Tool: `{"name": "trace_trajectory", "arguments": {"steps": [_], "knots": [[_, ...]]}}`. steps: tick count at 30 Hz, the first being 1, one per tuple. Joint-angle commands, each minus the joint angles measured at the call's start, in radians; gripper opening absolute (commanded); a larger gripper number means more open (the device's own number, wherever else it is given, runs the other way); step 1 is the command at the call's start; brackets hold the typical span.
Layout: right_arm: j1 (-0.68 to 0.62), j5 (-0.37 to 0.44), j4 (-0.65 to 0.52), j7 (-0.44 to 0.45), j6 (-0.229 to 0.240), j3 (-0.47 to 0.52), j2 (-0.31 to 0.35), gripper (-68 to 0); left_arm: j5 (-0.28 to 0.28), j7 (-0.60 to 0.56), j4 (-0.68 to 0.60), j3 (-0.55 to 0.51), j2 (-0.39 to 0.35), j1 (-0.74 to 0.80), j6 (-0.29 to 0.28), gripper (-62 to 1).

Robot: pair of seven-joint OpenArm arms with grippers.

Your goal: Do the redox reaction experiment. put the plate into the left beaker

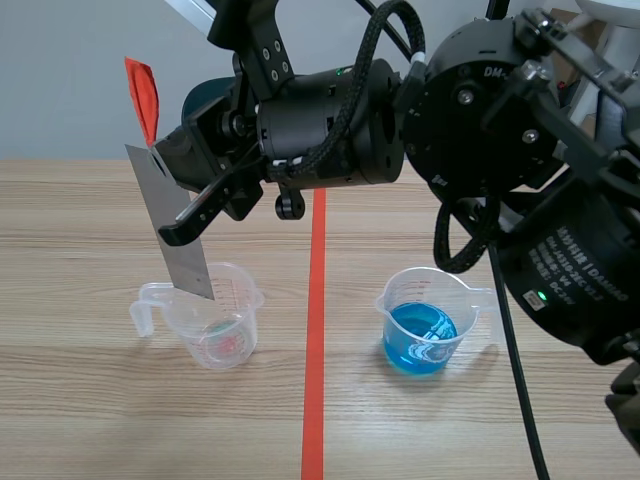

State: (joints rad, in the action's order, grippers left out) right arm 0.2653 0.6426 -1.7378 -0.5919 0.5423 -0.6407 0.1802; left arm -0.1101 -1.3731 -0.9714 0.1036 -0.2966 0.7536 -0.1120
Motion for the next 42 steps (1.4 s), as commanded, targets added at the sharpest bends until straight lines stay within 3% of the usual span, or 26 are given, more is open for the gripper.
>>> {"name": "trace_trajectory", "arguments": {"steps": [1, 12, 23, 33, 42], "knots": [[0.011, 0.008, -0.012, 0.012, 0.003, 0.011, 0.0, -66.9, -0.003, -0.014, -0.021, -0.005, 0.0, 0.01, -0.002, 1.4], [-0.003, 0.007, -0.012, 0.014, 0.003, 0.011, 0.0, -66.9, -0.003, -0.014, -0.021, -0.005, 0.0, 0.01, -0.002, 1.4], [-0.038, -0.093, 0.03, 0.072, 0.003, 0.011, 0.0, -66.9, -0.003, -0.015, -0.021, -0.005, 0.0, 0.008, -0.002, 1.4], [-0.038, -0.126, 0.212, 0.227, 0.034, 0.01, -0.007, -66.9, -0.003, -0.015, -0.021, -0.005, 0.0, 0.008, -0.002, 1.4], [-0.035, -0.261, 0.345, 0.427, 0.034, -0.055, -0.007, -66.9, -0.003, -0.014, -0.021, -0.005, 0.0, 0.008, -0.002, 1.4]]}}
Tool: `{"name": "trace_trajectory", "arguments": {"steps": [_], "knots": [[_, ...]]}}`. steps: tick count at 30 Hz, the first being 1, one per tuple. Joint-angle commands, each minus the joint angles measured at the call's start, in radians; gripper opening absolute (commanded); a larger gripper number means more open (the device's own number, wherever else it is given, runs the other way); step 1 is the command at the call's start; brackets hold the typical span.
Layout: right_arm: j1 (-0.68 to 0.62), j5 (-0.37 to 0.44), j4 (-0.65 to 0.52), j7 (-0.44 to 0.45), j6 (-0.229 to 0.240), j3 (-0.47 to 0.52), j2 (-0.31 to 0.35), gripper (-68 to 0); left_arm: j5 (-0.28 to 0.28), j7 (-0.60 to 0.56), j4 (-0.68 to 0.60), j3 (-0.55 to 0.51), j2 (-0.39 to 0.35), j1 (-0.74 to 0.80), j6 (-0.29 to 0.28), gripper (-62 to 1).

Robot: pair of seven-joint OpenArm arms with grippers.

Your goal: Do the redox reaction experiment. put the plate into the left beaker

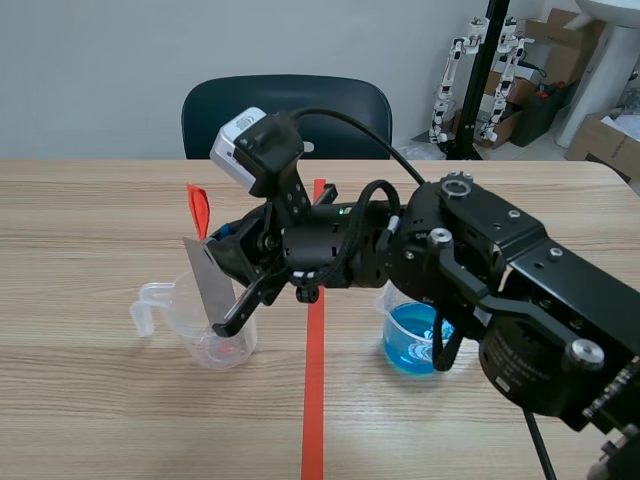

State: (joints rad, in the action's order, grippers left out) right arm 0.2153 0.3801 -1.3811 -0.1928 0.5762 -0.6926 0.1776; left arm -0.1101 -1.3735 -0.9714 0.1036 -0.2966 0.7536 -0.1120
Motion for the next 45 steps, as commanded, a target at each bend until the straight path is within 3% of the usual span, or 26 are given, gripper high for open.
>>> {"name": "trace_trajectory", "arguments": {"steps": [1, 9, 17, 19, 22, 24, 26, 30, 45], "knots": [[0.016, -0.006, 0.0, 0.046, 0.0, -0.011, -0.004, -66.9, -0.003, -0.014, -0.021, -0.005, 0.0, 0.008, -0.002, 1.4], [0.019, -0.063, 0.07, 0.194, -0.001, -0.054, -0.006, -66.9, -0.003, -0.014, -0.021, -0.005, 0.0, 0.008, -0.002, 1.4], [0.021, -0.063, 0.077, 0.203, -0.012, -0.055, -0.006, -65.5, -0.003, -0.014, -0.021, -0.005, 0.0, 0.008, -0.002, 1.4], [0.024, -0.072, 0.077, 0.2, -0.011, -0.055, -0.004, -54.7, -0.003, -0.014, -0.021, -0.005, 0.0, 0.008, -0.002, 1.4], [0.037, -0.107, 0.077, 0.2, -0.016, -0.055, -0.003, -18.3, -0.003, -0.014, -0.021, -0.005, 0.0, 0.008, -0.002, 1.4], [0.043, -0.134, 0.077, 0.198, -0.039, -0.055, -0.005, -0.3, -0.003, -0.014, -0.021, -0.005, 0.0, 0.008, -0.002, 1.4], [0.052, -0.156, 0.077, 0.197, -0.082, -0.055, -0.006, 0.4, -0.003, -0.014, -0.021, -0.005, 0.0, 0.008, -0.002, 1.4], [0.068, -0.157, 0.077, 0.197, -0.121, -0.055, -0.006, 0.4, -0.003, -0.014, -0.021, -0.005, 0.0, 0.008, -0.002, 1.4], [0.066, -0.157, 0.077, 0.196, -0.12, -0.055, -0.005, 0.4, -0.002, -0.014, -0.021, -0.005, 0.0, 0.008, -0.002, 1.4]]}}
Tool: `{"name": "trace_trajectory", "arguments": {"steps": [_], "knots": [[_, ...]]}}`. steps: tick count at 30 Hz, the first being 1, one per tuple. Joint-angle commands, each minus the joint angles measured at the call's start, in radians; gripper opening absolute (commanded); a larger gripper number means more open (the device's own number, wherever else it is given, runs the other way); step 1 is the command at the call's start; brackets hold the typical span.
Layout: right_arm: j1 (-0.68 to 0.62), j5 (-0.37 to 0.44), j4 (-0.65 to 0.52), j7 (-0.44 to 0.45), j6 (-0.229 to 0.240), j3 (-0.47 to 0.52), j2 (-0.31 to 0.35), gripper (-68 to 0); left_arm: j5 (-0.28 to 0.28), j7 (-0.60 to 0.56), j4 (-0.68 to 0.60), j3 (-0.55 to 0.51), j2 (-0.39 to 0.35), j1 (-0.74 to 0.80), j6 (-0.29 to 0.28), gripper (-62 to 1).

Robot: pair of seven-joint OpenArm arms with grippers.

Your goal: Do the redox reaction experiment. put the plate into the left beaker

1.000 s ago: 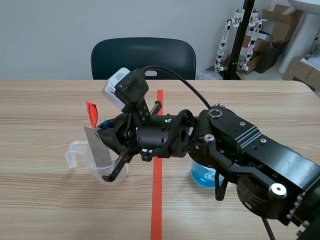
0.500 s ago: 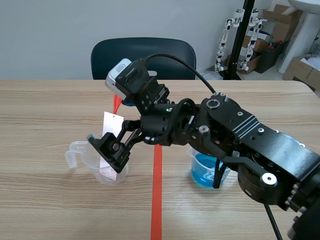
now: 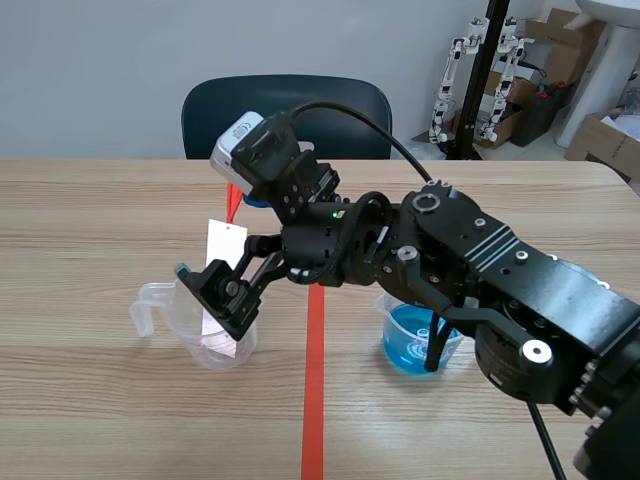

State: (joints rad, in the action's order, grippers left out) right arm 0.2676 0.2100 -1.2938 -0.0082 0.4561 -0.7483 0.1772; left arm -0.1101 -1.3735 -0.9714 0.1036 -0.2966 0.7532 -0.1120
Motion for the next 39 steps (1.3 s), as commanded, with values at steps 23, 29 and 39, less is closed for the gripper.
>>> {"name": "trace_trajectory", "arguments": {"steps": [23, 29, 39], "knots": [[0.014, 0.014, -0.01, 0.011, 0.0, 0.001, -0.003, 0.4, -0.002, -0.014, -0.021, -0.005, 0.0, 0.008, -0.002, 1.4], [0.015, 0.014, -0.044, 0.001, 0.002, 0.018, -0.002, 0.4, -0.002, -0.014, -0.021, -0.005, 0.0, 0.008, -0.002, 1.4], [0.015, 0.152, -0.381, -0.194, 0.008, 0.159, -0.003, 0.4, -0.002, -0.014, -0.021, -0.005, 0.0, 0.008, -0.002, 1.4]]}}
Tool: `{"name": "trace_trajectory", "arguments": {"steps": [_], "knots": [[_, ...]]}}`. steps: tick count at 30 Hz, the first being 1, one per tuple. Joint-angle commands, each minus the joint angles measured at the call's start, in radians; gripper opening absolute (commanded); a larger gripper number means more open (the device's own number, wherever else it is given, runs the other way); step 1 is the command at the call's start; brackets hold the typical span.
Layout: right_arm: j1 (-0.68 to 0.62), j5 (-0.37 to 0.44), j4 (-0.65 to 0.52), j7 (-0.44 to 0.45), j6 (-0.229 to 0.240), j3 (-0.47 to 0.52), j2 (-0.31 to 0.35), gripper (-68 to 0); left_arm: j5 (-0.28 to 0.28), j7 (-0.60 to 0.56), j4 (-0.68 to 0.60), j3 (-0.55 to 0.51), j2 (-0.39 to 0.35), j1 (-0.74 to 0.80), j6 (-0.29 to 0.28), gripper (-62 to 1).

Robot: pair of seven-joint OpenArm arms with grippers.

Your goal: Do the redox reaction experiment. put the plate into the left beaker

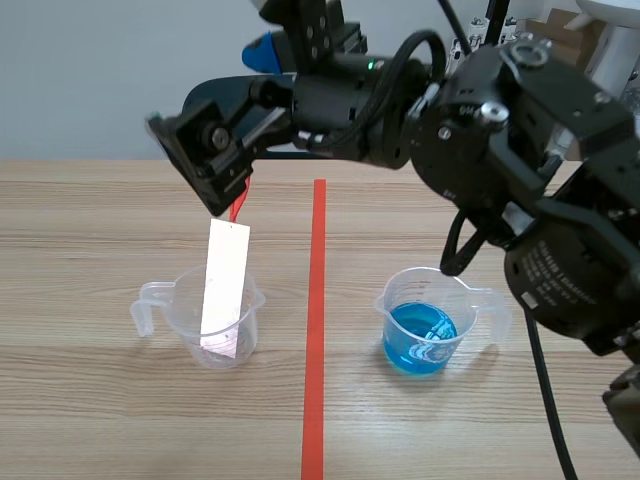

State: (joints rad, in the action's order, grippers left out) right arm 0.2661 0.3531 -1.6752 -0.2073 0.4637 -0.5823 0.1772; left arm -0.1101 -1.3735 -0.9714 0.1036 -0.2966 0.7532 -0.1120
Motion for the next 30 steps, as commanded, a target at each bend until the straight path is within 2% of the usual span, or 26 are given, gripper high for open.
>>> {"name": "trace_trajectory", "arguments": {"steps": [1, 11, 30], "knots": [[0.016, 0.016, -0.019, -0.006, 0.0, -0.001, -0.003, 0.4, -0.002, -0.014, -0.021, -0.005, 0.0, 0.008, -0.002, 1.4], [0.016, 0.026, -0.052, -0.06, 0.0, 0.002, -0.003, 0.4, -0.002, -0.014, -0.021, -0.005, -0.001, 0.008, -0.002, 1.4], [0.016, 0.026, -0.052, -0.06, 0.0, 0.002, -0.003, 0.4, -0.002, -0.014, -0.021, -0.005, -0.001, 0.008, -0.002, 1.4]]}}
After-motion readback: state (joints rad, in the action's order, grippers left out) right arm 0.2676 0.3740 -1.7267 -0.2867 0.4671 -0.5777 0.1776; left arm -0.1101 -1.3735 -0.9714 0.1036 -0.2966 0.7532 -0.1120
